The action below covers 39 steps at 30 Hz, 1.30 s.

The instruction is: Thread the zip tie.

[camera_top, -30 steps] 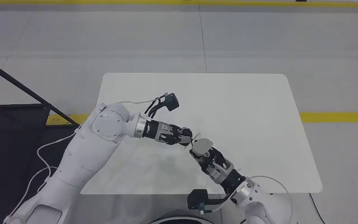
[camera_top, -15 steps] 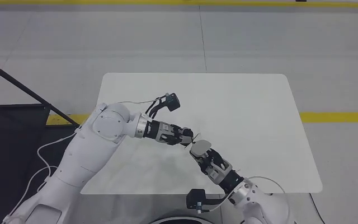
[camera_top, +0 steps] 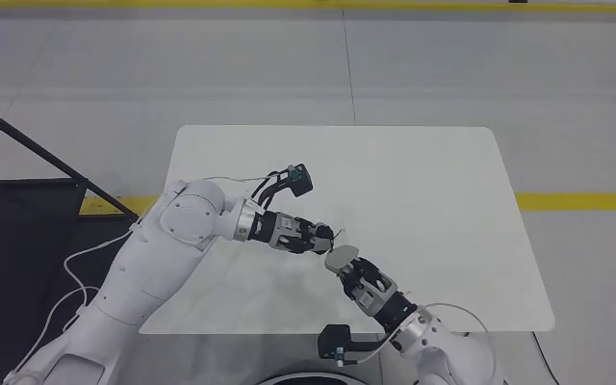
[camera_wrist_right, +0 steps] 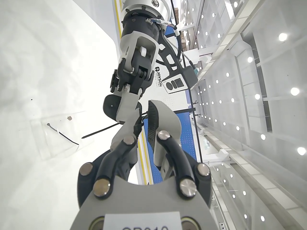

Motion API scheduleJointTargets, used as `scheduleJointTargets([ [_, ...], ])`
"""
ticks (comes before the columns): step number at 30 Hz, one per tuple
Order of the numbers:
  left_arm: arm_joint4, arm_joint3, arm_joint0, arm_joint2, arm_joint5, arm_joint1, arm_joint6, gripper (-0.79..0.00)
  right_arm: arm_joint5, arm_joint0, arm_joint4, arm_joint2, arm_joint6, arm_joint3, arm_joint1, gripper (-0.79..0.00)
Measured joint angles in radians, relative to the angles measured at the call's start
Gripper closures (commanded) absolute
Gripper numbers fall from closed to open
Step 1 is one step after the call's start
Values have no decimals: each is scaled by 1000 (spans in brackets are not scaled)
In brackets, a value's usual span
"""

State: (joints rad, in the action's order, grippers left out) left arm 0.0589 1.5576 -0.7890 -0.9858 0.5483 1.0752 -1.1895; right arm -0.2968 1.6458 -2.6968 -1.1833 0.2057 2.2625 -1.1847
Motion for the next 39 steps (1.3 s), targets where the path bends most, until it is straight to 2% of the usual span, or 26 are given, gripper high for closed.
scheduleJointTargets([
  [25,-161,86,-45,-11,24,-15,129,0,-30,-21,11,13,-61,2,5,0],
  [39,-362,170,-99,-31,-6,-24,274,0,-67,-34,30,14,-70,-2,9,0],
])
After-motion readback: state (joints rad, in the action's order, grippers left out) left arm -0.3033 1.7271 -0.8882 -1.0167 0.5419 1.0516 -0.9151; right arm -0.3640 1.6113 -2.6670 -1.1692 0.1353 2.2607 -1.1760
